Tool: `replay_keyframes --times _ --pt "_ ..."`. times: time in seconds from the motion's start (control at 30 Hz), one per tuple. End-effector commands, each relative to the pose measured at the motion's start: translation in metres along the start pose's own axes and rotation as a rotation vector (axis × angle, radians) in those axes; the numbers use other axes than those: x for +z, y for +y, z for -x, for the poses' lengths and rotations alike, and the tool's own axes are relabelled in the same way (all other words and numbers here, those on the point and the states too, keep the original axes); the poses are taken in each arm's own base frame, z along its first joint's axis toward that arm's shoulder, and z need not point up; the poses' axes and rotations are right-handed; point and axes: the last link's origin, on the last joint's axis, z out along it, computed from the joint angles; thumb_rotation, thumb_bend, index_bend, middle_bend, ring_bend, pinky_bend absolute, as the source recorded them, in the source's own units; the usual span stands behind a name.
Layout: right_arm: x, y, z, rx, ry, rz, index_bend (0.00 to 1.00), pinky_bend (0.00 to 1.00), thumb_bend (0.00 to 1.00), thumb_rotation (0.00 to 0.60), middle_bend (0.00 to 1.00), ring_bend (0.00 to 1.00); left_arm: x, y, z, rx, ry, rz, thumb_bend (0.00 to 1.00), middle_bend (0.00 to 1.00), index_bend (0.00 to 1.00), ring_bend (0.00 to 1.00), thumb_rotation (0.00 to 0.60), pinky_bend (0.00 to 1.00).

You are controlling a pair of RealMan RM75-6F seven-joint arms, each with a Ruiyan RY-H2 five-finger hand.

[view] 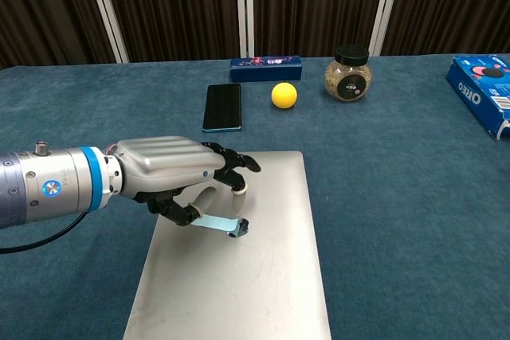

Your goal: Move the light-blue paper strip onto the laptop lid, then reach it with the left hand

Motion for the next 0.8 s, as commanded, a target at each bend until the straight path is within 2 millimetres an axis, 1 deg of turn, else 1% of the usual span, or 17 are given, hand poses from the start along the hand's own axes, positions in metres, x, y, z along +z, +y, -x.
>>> replay_keyframes --times 0.03,0.17,0.4,0.8 --pt "-0.001 0.0 -0.001 0.004 0.002 -0.001 0.0 0.0 0.0 0.6 0.0 0.0 -0.001 0.0 0.003 0.01 0.001 -0.002 0.92 0.0 0.35 0.0 0.6 0.0" --pt "-0.001 0.0 -0.002 0.008 0.003 -0.002 0.0 0.0 0.0 0.6 0.0 0.0 -0.002 0.001 0.007 0.008 0.001 -0.005 0.92 0.0 0.35 0.0 0.6 0.0" --pt "-0.001 0.001 -0.003 0.015 0.009 -0.001 0.0 0.0 0.0 0.6 0.0 0.0 0.002 0.003 0.014 0.013 -0.002 -0.009 0.92 0.0 0.35 0.0 0.6 0.0" --pt "-0.002 0.002 -0.005 0.025 0.014 0.0 0.0 0.0 0.0 0.6 0.0 0.0 0.006 0.005 0.019 0.015 -0.001 -0.015 0.92 0.0 0.34 0.0 0.6 0.0"
